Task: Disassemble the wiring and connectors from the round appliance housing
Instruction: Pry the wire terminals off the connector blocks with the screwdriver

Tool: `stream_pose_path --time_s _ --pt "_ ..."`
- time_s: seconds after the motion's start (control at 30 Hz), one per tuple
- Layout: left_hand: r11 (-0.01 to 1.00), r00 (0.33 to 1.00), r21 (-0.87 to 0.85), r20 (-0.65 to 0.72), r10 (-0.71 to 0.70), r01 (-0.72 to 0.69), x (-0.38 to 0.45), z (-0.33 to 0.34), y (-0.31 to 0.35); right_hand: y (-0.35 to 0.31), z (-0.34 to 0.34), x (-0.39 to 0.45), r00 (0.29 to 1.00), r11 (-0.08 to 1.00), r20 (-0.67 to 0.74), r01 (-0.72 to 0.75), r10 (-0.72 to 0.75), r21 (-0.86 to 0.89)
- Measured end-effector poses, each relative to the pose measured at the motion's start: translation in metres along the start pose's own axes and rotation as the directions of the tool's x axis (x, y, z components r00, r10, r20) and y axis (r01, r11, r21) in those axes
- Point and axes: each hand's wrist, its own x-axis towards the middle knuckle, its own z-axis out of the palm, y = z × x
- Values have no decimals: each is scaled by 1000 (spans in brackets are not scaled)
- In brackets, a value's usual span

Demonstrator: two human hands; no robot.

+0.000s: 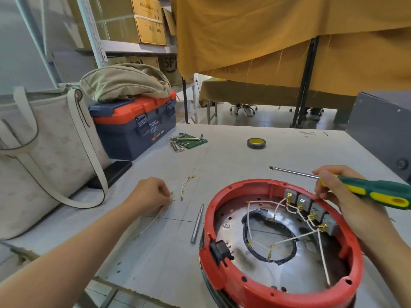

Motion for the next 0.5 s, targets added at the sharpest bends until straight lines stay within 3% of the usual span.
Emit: stream_pose_path --time_s 0.3,0.4,0.5 --pt "987 997 146 -22 73 -69 1 0 5 -5 2 -2 1000 1000 -15 -8 8 11" --pt "968 969 101 -72 236 -228 -12 -1 33 -6 3 -3 1000 1000 -27 -4 4 -6" --pt "902 900 20 -68 431 -431 -31 3 73 -7 4 -3 1000 1000 -29 10 -10 -22"
